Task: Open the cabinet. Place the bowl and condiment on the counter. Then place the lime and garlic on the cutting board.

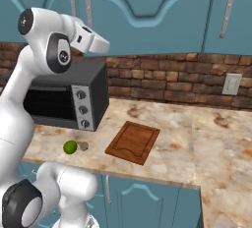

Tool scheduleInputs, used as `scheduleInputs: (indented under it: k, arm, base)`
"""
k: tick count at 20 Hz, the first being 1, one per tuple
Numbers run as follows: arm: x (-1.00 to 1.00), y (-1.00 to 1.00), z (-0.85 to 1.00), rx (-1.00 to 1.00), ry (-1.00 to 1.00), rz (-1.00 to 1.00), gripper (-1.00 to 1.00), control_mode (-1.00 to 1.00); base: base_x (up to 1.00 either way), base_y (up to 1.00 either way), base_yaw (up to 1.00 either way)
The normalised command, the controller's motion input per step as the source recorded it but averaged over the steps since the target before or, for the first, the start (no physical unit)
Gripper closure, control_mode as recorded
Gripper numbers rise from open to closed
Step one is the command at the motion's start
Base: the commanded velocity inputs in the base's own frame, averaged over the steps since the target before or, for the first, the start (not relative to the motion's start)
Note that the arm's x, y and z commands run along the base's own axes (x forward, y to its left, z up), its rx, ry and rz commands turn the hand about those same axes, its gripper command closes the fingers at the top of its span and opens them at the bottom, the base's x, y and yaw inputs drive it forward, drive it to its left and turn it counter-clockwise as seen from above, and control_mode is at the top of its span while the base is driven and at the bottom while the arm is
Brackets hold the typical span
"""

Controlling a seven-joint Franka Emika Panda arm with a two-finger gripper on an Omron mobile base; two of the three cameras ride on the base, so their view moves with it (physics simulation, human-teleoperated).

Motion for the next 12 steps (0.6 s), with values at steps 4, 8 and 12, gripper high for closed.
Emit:
scheduleInputs:
  k: [4,8,12]
  arm:
    - [-1.0,-1.0,0.02,0.21,0.08,-0.16,1.0,-1.0]
    - [-1.0,-1.0,0.0,0.19,0.11,-0.15,1.0,-1.0]
    - [-0.9,-0.98,0.0,0.13,0.16,-0.12,1.0,-1.0]
  base:
    - [0.0,0.0,0.0]
    - [0.0,0.0,0.0]
    - [0.0,0.0,0.0]
